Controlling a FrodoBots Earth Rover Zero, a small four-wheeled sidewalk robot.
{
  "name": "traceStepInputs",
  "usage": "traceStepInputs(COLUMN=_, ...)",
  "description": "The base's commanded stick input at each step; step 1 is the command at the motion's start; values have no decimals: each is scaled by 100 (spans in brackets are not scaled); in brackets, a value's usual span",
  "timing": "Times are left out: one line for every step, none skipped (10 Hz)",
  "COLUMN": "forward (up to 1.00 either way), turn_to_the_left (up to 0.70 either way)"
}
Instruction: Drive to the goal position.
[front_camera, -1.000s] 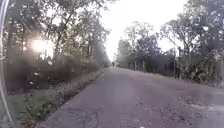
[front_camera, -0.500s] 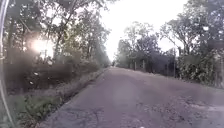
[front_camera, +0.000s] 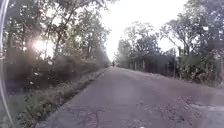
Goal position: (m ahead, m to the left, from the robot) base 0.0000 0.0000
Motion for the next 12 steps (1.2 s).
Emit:
traceStepInputs(forward=10, turn_to_the_left=1)
traceStepInputs(forward=10, turn_to_the_left=1)
traceStepInputs(forward=10, turn_to_the_left=1)
traceStepInputs(forward=10, turn_to_the_left=1)
traceStepInputs(forward=10, turn_to_the_left=1)
traceStepInputs(forward=10, turn_to_the_left=1)
traceStepInputs(forward=10, turn_to_the_left=1)
traceStepInputs(forward=10, turn_to_the_left=1)
traceStepInputs(forward=10, turn_to_the_left=1)
traceStepInputs(forward=10, turn_to_the_left=1)
traceStepInputs(forward=10, turn_to_the_left=1)
traceStepInputs(forward=10, turn_to_the_left=1)
